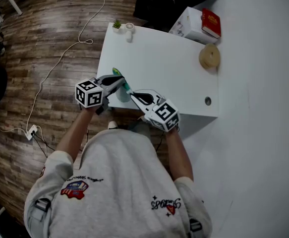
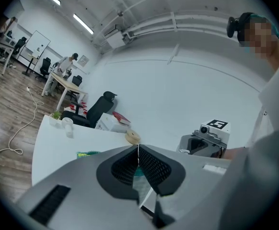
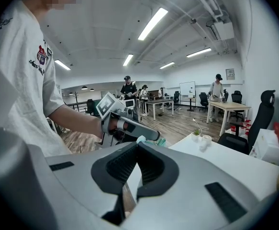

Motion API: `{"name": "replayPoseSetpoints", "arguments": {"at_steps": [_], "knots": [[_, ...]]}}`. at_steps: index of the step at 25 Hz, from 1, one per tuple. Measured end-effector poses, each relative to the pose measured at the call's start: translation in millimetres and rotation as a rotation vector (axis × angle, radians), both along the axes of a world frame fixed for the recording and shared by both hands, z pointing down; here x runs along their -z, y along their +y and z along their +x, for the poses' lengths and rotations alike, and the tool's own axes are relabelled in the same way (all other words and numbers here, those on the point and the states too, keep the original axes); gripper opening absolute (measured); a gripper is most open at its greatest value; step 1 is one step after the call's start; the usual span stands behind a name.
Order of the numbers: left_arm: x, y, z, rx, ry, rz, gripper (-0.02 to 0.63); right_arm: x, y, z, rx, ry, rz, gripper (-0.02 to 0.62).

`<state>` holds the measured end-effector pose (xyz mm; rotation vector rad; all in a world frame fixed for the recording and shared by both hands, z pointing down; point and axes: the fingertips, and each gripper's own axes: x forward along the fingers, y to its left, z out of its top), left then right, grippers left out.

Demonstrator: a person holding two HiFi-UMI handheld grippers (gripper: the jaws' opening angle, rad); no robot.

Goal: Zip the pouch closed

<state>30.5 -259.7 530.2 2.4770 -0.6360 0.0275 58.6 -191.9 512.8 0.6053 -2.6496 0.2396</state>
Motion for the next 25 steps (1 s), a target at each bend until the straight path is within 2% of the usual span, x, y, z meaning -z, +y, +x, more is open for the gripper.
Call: {"name": "replayPoseSetpoints", "arguments": {"at_steps": [25], "knots": [[-29, -10, -34, 0.107, -0.073, -0.050, 0.009, 3, 12, 2, 0.012, -0.031, -0.014, 0.008]]}}
